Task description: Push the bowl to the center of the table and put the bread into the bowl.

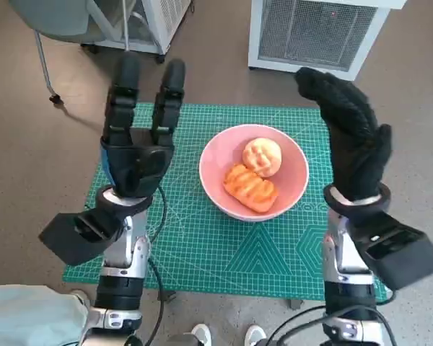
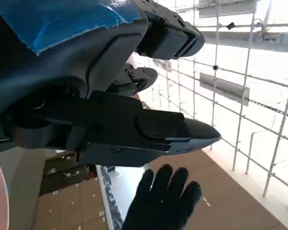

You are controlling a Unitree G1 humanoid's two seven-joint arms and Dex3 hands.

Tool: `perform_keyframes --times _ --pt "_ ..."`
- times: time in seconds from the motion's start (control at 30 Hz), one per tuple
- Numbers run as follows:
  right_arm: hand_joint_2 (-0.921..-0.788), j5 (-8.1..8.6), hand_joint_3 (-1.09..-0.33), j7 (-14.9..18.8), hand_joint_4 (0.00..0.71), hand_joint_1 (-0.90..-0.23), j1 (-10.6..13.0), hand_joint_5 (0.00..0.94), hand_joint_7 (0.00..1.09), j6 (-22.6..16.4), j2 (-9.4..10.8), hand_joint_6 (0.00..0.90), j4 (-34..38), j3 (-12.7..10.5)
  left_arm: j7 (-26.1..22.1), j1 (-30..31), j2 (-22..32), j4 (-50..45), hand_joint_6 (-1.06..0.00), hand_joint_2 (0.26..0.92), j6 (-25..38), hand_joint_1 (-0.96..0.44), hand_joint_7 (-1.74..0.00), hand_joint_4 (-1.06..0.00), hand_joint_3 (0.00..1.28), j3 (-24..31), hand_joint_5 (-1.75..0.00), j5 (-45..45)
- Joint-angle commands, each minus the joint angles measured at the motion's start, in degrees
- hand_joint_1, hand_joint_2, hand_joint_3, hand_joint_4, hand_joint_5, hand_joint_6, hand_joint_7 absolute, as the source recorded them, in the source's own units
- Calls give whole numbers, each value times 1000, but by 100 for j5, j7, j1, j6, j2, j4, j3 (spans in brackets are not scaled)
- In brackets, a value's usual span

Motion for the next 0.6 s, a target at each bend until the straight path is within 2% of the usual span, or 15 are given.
perform_keyframes --times 0.03,0.27,0.43,0.6 --pt "-921 -103 -787 -65 86 -556 -100 354 735 -53 -99 -1 190 0 -92 -75 67 175 -334 921 -177 -313 -7 -260 144 47 -2 -85" --pt "-921 -151 -785 -98 91 -552 -255 343 733 -114 -194 -1 298 7 -185 -198 71 454 -337 921 -385 -265 -7 -264 143 71 -4 -110" --pt "-921 -144 -782 -91 99 -549 -319 331 734 -181 -223 -1 375 16 -224 -272 73 720 -336 921 -662 -36 -5 -256 153 93 -2 -53" --pt "-921 -96 -782 -69 106 -550 -360 322 739 -245 -209 -1 479 28 -233 -340 63 905 -325 921 -849 60 -1 -230 169 81 0 -26"
